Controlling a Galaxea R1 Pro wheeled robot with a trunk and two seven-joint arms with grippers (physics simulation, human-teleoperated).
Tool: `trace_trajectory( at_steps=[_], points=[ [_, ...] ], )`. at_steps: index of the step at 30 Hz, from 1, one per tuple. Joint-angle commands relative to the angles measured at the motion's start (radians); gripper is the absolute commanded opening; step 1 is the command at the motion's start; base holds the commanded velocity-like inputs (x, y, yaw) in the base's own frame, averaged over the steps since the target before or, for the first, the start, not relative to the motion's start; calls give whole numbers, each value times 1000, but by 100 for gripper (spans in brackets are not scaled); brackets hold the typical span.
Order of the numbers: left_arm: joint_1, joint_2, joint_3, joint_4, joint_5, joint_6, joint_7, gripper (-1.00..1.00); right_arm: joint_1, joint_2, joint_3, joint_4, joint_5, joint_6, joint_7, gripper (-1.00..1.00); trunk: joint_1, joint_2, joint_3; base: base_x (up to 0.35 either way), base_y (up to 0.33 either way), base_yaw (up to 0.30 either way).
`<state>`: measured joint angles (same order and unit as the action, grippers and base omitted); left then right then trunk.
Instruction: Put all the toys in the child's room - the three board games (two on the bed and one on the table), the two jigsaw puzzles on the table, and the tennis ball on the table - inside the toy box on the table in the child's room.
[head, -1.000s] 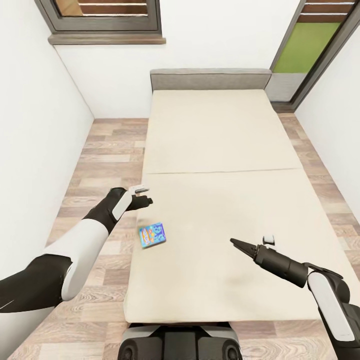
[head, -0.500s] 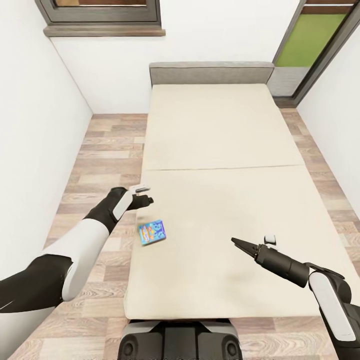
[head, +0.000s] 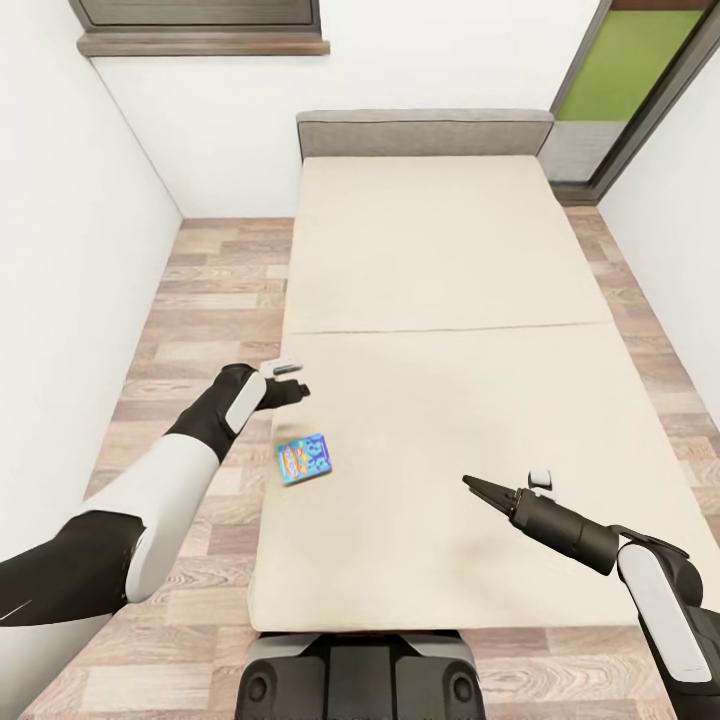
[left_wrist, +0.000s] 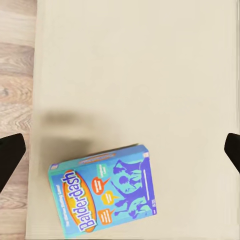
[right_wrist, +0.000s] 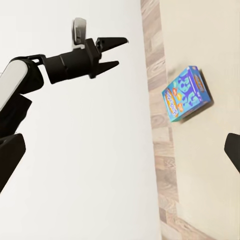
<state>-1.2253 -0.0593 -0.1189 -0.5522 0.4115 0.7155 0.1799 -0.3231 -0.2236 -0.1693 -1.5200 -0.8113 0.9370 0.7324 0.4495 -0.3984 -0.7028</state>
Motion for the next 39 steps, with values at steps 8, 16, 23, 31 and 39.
trace_trajectory(
  at_steps=[8,16,23,31,39],
  points=[
    [0,-1,-5,-28,10,31,10,100,-1,1,-1,0,1,5,3,100,0,-2,-14,0,0,0],
    [0,-2,-4,-32,10,34,10,100,-1,1,-1,0,1,5,3,100,0,-2,-28,0,0,0],
    [-1,-2,-5,-34,10,35,10,100,-1,0,-1,0,1,5,3,100,0,-2,-39,0,0,0],
    [-2,-2,-4,-48,10,36,10,100,-1,0,-1,0,3,5,5,100,0,-2,-52,0,0,0],
    [-2,-2,-3,-50,10,36,10,100,-1,0,-1,0,3,5,6,100,0,-2,-66,0,0,0]
  ],
)
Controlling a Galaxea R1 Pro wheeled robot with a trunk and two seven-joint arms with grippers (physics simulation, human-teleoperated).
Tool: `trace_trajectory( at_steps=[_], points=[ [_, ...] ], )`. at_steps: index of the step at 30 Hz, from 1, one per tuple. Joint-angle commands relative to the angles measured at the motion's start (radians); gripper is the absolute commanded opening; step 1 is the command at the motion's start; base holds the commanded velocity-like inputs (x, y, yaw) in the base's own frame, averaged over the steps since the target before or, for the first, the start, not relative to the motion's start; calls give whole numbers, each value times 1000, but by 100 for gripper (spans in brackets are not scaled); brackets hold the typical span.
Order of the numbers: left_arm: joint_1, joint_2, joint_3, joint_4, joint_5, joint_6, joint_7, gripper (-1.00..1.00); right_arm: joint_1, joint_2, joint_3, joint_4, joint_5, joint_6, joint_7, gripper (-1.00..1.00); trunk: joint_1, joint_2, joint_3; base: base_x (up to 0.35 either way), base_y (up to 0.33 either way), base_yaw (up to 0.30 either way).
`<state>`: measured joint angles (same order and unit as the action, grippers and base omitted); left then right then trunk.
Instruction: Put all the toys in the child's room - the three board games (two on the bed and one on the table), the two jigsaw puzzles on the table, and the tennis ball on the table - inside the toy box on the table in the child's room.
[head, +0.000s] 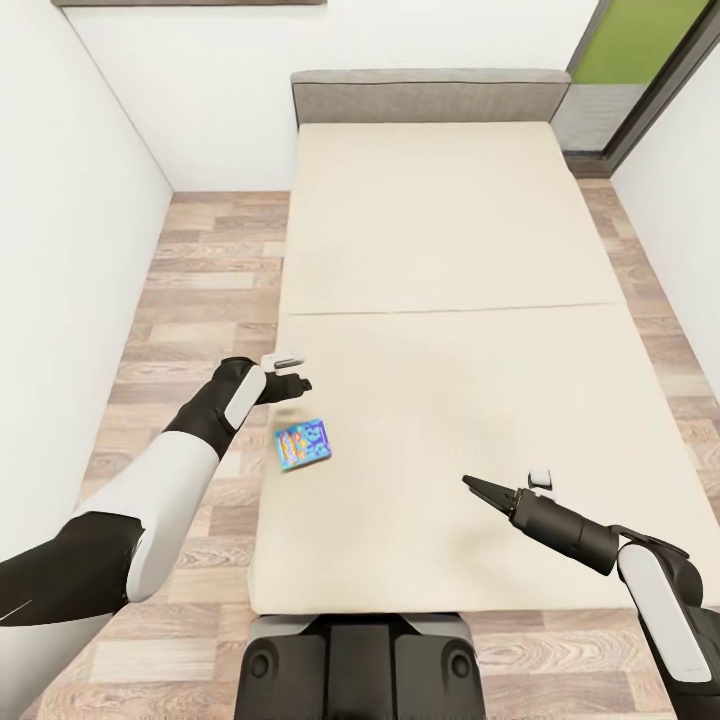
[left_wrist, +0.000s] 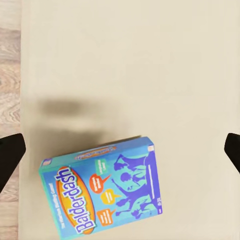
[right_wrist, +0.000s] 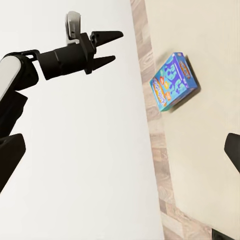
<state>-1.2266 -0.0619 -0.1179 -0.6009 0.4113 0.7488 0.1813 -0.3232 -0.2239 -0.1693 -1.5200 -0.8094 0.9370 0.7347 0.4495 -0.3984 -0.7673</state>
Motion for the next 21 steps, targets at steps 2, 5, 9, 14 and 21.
trace_trajectory(
  at_steps=[2,5,9,14,21],
  points=[
    [0,1,-3,-1,11,3,9,100,0,0,-1,0,1,5,3,100,0,-2,-4,0,0,0],
    [-1,1,-3,-1,11,3,9,100,0,0,-1,0,1,5,4,100,0,-2,-9,0,0,0],
    [-1,1,-3,-2,11,3,9,100,0,0,-1,0,1,5,3,100,0,-2,-16,0,0,0],
    [0,0,-3,-2,11,2,9,100,0,0,-1,0,0,6,4,100,0,-2,-24,0,0,0],
    [-1,0,-3,-2,12,1,9,100,0,0,-1,0,1,6,5,100,0,-2,-36,0,0,0]
  ],
)
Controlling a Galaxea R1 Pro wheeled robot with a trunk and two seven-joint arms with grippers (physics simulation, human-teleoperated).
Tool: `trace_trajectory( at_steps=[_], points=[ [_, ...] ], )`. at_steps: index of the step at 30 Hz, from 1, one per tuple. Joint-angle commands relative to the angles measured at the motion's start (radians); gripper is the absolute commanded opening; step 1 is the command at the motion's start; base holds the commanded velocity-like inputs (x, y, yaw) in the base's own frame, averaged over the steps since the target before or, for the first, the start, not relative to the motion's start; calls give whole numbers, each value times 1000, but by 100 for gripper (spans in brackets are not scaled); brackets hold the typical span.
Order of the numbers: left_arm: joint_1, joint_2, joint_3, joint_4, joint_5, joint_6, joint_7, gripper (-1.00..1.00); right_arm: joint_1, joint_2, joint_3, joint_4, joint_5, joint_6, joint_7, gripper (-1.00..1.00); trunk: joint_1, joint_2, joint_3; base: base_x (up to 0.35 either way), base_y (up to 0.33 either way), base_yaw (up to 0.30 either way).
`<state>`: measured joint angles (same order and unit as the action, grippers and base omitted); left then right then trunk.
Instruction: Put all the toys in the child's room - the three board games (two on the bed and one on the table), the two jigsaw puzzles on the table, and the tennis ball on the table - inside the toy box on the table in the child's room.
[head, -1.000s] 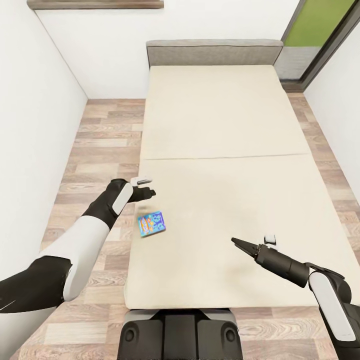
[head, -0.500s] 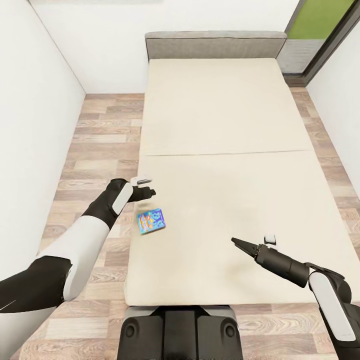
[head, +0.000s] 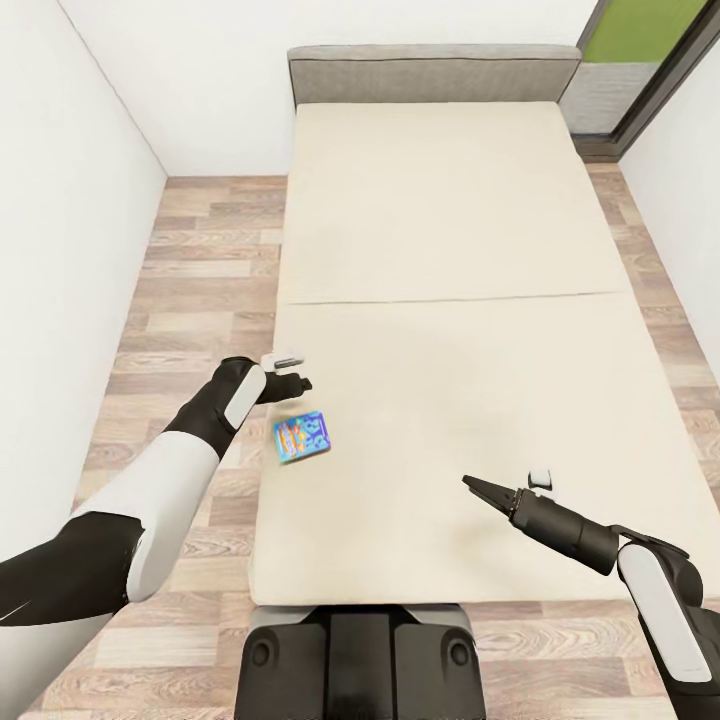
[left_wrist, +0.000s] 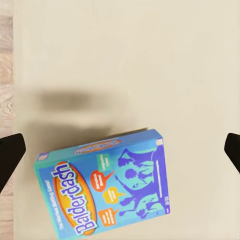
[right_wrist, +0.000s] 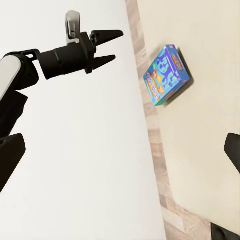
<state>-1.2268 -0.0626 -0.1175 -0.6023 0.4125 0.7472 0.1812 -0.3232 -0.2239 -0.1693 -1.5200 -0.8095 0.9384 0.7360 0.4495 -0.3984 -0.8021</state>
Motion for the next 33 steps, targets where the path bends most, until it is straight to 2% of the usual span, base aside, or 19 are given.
trace_trajectory(
  at_steps=[1,7,18,33],
  points=[
    [0,0,-4,-2,11,3,9,100,0,0,-1,0,1,5,3,100,0,-2,-3,0,0,0],
    [0,-5,-4,-30,11,4,10,100,0,0,-1,0,1,5,4,100,0,-2,-13,0,0,0],
    [-10,-34,-5,-80,9,40,11,100,0,0,-1,0,1,6,5,100,0,-2,-31,0,0,0],
    [-17,-41,-5,-83,8,44,11,100,0,1,-1,0,1,0,6,100,0,-2,-51,0,0,0]
  ],
)
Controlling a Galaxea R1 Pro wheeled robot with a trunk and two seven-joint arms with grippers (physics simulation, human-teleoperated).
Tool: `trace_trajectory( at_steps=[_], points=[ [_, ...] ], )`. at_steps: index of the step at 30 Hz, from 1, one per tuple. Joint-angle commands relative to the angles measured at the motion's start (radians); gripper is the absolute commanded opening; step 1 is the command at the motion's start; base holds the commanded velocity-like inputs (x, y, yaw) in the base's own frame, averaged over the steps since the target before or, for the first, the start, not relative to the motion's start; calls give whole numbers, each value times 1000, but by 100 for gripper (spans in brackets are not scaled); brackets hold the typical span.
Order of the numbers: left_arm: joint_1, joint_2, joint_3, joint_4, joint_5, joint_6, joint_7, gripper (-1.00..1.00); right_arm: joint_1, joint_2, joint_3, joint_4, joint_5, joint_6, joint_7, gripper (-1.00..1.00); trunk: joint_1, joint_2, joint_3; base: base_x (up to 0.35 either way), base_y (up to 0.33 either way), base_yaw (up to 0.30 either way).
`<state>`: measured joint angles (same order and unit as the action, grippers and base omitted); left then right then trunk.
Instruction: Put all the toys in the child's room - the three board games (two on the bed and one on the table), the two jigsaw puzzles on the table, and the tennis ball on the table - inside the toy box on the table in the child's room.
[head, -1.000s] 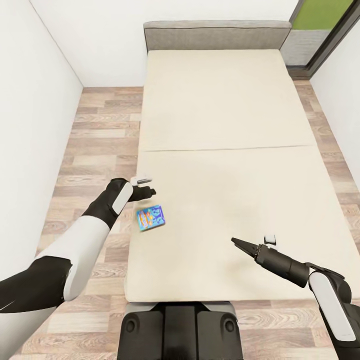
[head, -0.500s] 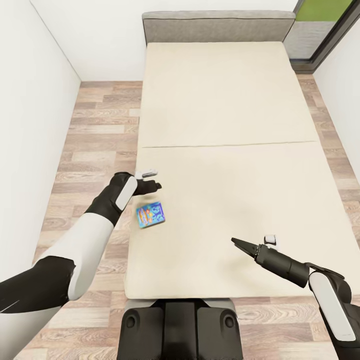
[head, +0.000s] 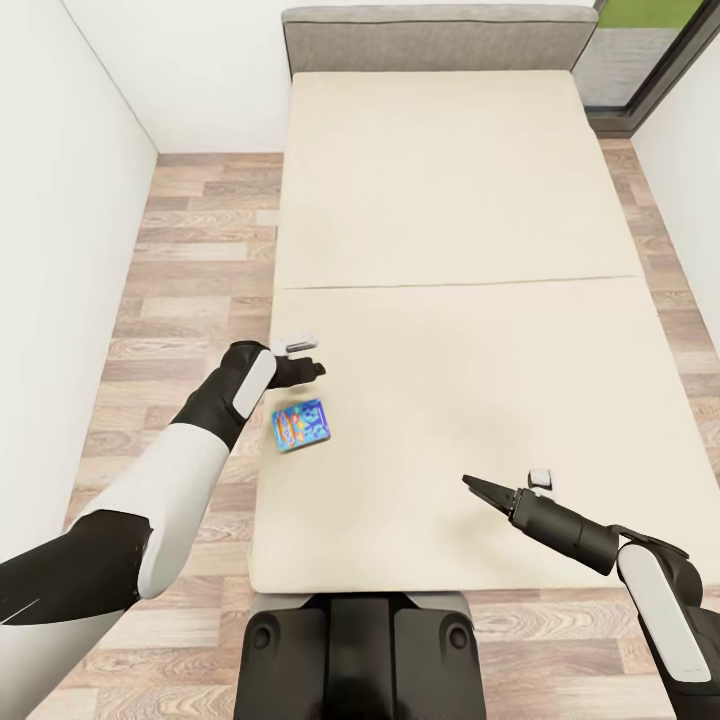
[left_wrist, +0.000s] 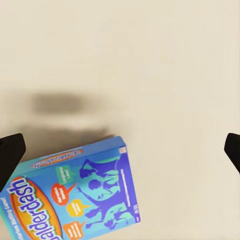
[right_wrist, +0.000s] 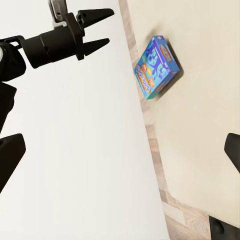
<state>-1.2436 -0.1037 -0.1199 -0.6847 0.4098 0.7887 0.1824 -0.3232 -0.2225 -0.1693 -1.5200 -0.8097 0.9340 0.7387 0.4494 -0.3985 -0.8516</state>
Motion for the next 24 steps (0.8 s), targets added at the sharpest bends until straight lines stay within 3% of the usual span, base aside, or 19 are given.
trace_trajectory(
  at_steps=[1,24],
  points=[
    [-1,0,-3,-1,11,3,9,100,0,0,-1,0,2,3,3,100,1,-2,-1,0,0,0],
    [-18,7,-4,-1,8,9,9,100,1,0,-1,-5,1,1,5,100,1,-2,-2,0,0,0]
  ],
)
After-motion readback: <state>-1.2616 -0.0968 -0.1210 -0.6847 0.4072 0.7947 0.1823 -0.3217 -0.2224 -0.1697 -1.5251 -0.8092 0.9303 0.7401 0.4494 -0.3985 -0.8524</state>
